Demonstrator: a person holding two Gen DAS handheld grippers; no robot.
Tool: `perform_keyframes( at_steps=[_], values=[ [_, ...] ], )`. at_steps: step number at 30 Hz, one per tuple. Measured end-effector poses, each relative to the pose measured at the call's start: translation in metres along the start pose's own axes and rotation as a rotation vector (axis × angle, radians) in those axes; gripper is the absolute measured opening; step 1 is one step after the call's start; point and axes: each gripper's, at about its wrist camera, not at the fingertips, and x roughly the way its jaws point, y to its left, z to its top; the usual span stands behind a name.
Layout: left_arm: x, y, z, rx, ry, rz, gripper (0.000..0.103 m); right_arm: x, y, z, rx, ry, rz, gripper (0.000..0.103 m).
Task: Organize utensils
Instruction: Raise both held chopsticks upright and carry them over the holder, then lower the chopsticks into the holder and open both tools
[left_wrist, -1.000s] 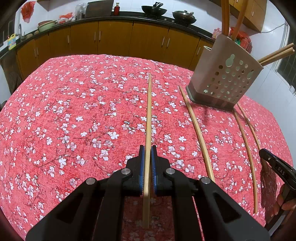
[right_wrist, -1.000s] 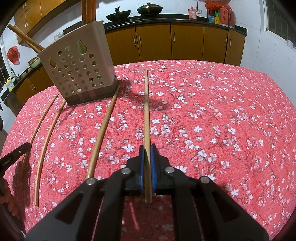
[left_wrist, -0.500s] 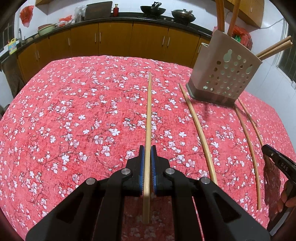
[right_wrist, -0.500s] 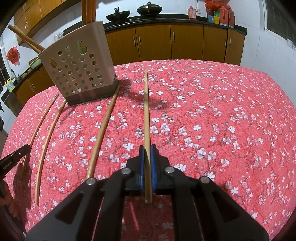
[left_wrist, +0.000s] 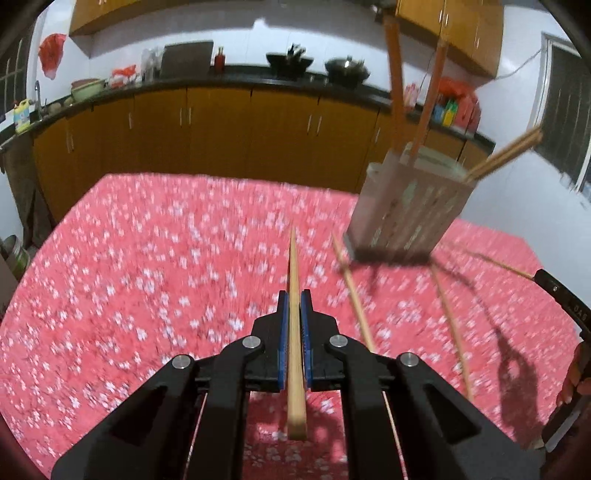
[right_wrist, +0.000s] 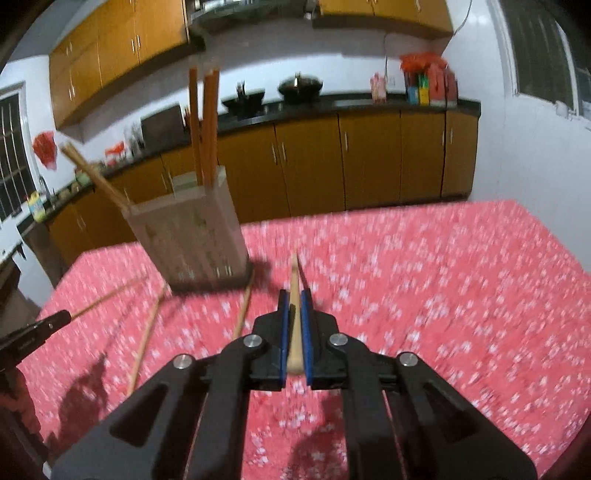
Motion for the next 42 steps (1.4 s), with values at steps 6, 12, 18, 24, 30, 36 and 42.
perform_keyframes(
  at_steps=[6,12,18,24,30,36,42],
  values=[
    [-0.026,-0.001,0.023,-0.032,-0.091,-0.036,0.007,-0.023,-0.004,0.022,0.013,-0.094,0.016,0.008],
    [-0.039,-0.006,0.036,-0.028,-0.139,-0.046,0.007,-0.03,-0.005,0.031,0.029,-0.13,0.024,0.008],
    [-0.059,-0.015,0.057,0.013,-0.197,-0.059,0.007,-0.056,0.0,0.059,0.033,-0.211,0.091,0.008],
    [-0.081,-0.041,0.082,0.06,-0.274,-0.109,0.007,-0.097,0.016,0.1,0.021,-0.346,0.197,0.008],
    [-0.095,-0.071,0.116,0.067,-0.372,-0.148,0.007,-0.109,0.042,0.137,0.008,-0.484,0.228,0.008],
    [-0.097,-0.093,0.146,0.049,-0.491,-0.129,0.007,-0.093,0.062,0.16,0.004,-0.565,0.216,0.008],
    [-0.067,-0.095,0.158,0.022,-0.529,-0.081,0.007,-0.051,0.074,0.164,-0.028,-0.529,0.181,0.008]
  ],
)
